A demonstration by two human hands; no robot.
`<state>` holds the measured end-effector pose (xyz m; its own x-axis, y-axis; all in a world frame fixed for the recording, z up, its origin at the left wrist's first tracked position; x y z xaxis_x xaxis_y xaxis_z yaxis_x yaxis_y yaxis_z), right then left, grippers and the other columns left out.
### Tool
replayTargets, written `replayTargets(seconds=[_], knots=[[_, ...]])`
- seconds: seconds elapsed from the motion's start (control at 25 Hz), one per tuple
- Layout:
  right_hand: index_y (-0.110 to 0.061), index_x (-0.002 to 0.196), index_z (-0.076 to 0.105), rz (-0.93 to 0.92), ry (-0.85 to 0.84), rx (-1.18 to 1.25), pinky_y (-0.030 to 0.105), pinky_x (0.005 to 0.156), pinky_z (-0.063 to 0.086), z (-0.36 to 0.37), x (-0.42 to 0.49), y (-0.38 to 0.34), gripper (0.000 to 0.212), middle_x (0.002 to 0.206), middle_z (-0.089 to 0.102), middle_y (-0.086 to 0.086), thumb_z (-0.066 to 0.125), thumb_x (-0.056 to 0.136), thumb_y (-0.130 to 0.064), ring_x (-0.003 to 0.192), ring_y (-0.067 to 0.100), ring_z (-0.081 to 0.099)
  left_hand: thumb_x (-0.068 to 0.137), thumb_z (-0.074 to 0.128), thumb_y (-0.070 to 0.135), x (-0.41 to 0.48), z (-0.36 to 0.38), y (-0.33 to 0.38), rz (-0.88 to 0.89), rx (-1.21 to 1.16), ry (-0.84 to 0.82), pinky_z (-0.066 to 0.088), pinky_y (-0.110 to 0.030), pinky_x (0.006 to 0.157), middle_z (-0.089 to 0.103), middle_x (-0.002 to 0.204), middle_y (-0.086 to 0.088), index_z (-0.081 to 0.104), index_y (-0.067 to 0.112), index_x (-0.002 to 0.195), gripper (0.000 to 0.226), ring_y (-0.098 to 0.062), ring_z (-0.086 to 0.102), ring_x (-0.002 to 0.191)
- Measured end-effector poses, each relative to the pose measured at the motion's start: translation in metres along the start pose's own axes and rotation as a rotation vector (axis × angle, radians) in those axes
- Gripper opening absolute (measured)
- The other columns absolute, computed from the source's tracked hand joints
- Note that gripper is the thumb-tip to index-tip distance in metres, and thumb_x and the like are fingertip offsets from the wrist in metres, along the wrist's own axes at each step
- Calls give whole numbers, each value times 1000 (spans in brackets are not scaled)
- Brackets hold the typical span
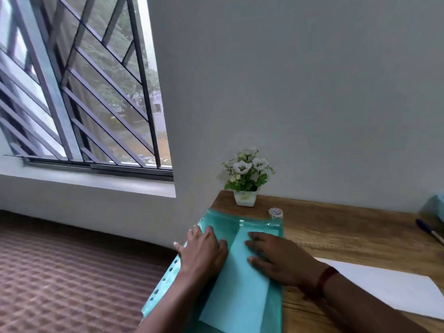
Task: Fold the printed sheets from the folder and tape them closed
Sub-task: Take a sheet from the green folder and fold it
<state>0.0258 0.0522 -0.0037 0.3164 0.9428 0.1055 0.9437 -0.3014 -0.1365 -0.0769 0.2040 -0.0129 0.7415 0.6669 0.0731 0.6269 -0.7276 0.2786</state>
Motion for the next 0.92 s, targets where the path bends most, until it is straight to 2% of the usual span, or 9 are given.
replayTargets(seconds=[0.2, 0.32, 0.4, 0.48, 0.56, 0.6, 0.72, 0.92], knots=[[-18, 147, 37, 14, 20, -67, 31, 114, 28, -2, 16, 6, 57, 157, 28, 6, 38, 99, -49, 143, 18, 29, 92, 32, 59, -4, 12, -5, -20, 86, 69, 32, -60, 102, 24, 155, -18, 44, 20, 126, 53, -36, 24, 141], [-17, 145, 39, 53, 59, -40, 34, 111, 34, -1, 29, 16, 57, 152, 37, 4, 41, 95, -46, 137, 21, 39, 93, 31, 61, -9, 15, -9, -19, 88, 75, 31, -58, 100, 21, 157, -17, 43, 22, 126, 53, -34, 20, 143], [-19, 134, 48, 89, 78, -17, 34, 101, 42, 0, 38, 24, 48, 139, 50, 2, 42, 91, -40, 124, 22, 50, 93, 31, 61, -13, 14, -13, -27, 96, 85, 32, -57, 99, 20, 157, -16, 43, 22, 126, 52, -32, 19, 144], [-18, 113, 59, 148, 83, 22, 32, 85, 47, 0, 49, 31, 30, 121, 62, 3, 43, 89, -27, 107, 21, 59, 93, 32, 61, -17, 13, -15, -26, 98, 103, 32, -56, 98, 21, 157, -15, 45, 23, 123, 50, -31, 21, 143], [-13, 92, 60, 198, 81, 9, 31, 68, 42, -4, 59, 35, 16, 102, 67, 7, 45, 88, -15, 93, 22, 61, 92, 33, 59, -22, 11, -17, -30, 102, 133, 33, -56, 96, 24, 155, -14, 47, 23, 120, 48, -30, 24, 140], [-12, 87, 60, 213, 87, -6, 30, 65, 37, -7, 63, 36, 14, 97, 66, 8, 46, 88, -12, 91, 24, 62, 92, 34, 58, -25, 9, -17, -36, 111, 155, 34, -55, 95, 26, 154, -13, 48, 23, 118, 46, -30, 26, 139], [-10, 90, 66, 265, 114, -20, 28, 64, 35, -13, 74, 36, 18, 96, 68, 10, 48, 87, -8, 90, 27, 63, 90, 35, 57, -31, 2, -15, -40, 154, 255, 36, -51, 91, 35, 150, -9, 52, 24, 115, 45, -28, 34, 134], [-15, 96, 72, 326, 35, 42, 31, 75, 52, -13, 96, 39, 19, 96, 73, 7, 59, 83, -17, 88, 23, 67, 75, 43, 54, -35, 0, -15, -19, 127, 330, 40, -50, 75, 58, 129, -12, 64, 20, 90, 42, -33, 56, 109]])
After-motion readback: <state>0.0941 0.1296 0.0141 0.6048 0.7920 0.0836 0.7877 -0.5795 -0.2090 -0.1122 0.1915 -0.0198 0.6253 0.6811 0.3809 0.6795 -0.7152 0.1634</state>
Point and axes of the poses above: each hand's wrist, its own x-axis towards the middle knuckle, its own z-axis out of the palm, y = z × x, the point moved 4 cm from there along x, towards the middle knuckle
